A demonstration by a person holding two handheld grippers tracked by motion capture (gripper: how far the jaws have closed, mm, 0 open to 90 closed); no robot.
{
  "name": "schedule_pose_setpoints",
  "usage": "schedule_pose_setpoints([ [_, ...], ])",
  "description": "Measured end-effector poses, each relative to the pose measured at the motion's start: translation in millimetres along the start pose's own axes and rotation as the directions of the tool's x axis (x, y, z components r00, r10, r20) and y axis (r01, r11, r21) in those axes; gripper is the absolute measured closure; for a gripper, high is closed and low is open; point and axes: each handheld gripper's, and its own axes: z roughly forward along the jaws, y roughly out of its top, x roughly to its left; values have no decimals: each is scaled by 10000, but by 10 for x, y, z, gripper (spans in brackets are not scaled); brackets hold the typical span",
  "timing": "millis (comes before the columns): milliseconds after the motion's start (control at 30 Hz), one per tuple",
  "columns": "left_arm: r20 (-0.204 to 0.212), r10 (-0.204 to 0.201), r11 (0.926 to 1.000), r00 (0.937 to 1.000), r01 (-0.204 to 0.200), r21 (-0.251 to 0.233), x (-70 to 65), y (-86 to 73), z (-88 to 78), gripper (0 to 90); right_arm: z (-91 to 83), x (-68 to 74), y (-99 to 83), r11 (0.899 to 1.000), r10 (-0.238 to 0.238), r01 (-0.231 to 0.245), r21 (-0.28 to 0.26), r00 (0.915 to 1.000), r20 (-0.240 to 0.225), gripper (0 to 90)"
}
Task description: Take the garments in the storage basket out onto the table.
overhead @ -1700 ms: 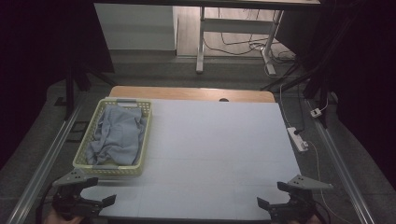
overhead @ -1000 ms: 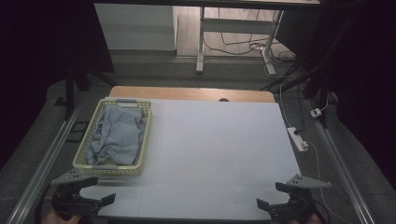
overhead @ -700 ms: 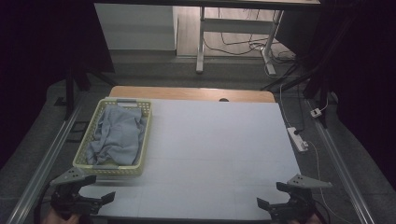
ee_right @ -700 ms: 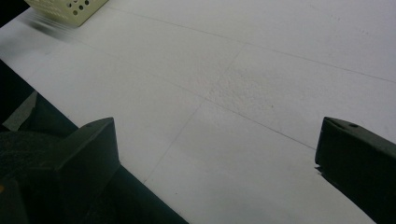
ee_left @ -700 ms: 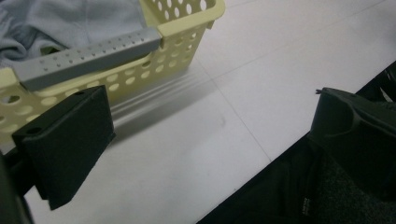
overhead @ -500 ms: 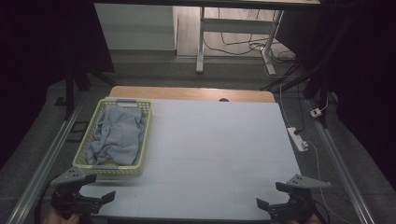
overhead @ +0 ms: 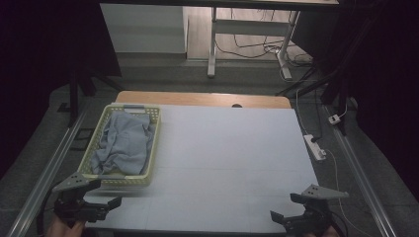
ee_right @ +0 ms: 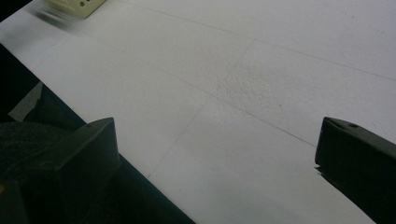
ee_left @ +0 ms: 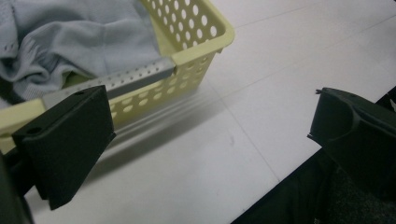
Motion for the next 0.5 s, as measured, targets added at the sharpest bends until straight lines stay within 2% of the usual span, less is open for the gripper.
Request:
schedule_pose_setpoints([
  [233,218,299,9995,9993,-300,74,0,91,63,0,11,1,4,10000,-13,13,83,10000,-80,0],
  [500,721,267,9996,9970,-274,86,52,141,117,0,19,1,7,9998,-49,52,168,9999,-140,0],
])
